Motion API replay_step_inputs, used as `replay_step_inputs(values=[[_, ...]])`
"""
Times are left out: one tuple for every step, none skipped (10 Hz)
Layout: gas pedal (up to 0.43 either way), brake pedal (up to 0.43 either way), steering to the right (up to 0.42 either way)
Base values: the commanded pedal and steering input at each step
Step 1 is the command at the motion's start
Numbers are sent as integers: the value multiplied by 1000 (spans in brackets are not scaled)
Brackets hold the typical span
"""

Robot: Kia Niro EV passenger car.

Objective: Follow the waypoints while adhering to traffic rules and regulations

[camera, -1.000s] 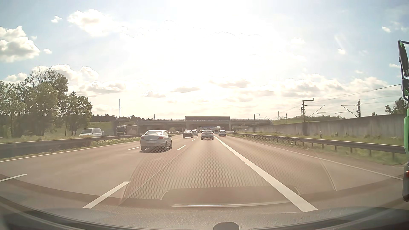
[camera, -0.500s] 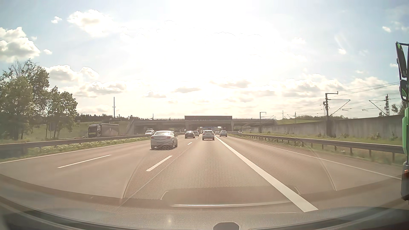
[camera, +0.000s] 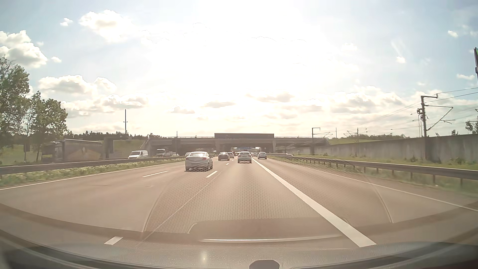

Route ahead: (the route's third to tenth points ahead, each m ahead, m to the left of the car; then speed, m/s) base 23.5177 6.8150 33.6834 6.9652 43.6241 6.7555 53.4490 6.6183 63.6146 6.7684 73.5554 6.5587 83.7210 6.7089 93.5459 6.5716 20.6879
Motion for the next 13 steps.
replay_step_inputs(values=[[240,0,-3],[240,0,-2],[240,0,-1],[240,0,-1],[240,0,-1],[240,0,-1],[240,0,0],[240,0,0],[240,0,2],[240,0,2],[240,0,3],[240,0,3],[240,0,3]])
